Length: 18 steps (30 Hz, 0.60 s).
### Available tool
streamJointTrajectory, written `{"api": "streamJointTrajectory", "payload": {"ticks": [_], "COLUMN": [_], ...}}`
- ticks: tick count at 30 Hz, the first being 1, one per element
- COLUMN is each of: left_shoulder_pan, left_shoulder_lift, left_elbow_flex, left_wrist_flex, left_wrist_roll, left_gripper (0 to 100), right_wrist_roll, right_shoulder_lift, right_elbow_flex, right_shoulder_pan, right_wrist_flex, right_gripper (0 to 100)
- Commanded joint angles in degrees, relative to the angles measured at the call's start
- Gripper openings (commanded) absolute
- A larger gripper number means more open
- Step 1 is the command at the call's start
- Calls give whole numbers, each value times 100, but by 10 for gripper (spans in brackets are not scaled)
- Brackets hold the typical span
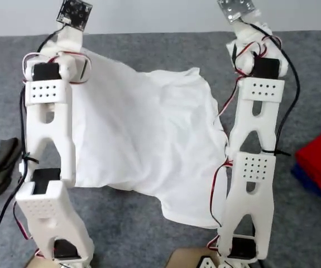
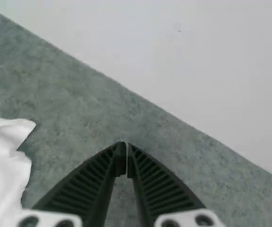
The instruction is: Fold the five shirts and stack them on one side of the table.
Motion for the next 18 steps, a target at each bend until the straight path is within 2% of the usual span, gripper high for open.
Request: {"api": "streamJointTrajectory", "payload": {"ticks": [1,4,8,10,18], "left_shoulder_pan": [26,35,9,-9,35], "left_shoulder_lift": [79,290,510,580,633], "left_elbow_flex": [-31,-31,-31,-31,-13], "left_wrist_flex": [607,1160,1785,1969,2163], "left_wrist_roll": [9,9,9,9,9], "left_gripper": [6,6,6,6,6], "right_wrist_roll": [53,-105,-554,-756,-765], "right_shoulder_lift": [57,426,919,1174,2123], "right_elbow_flex": [-273,-273,-273,-273,-273], "right_shoulder_pan": [-242,-426,-664,-752,-892], "right_wrist_flex": [163,119,101,92,-409], "right_gripper": [15,28,159,195,177]}}
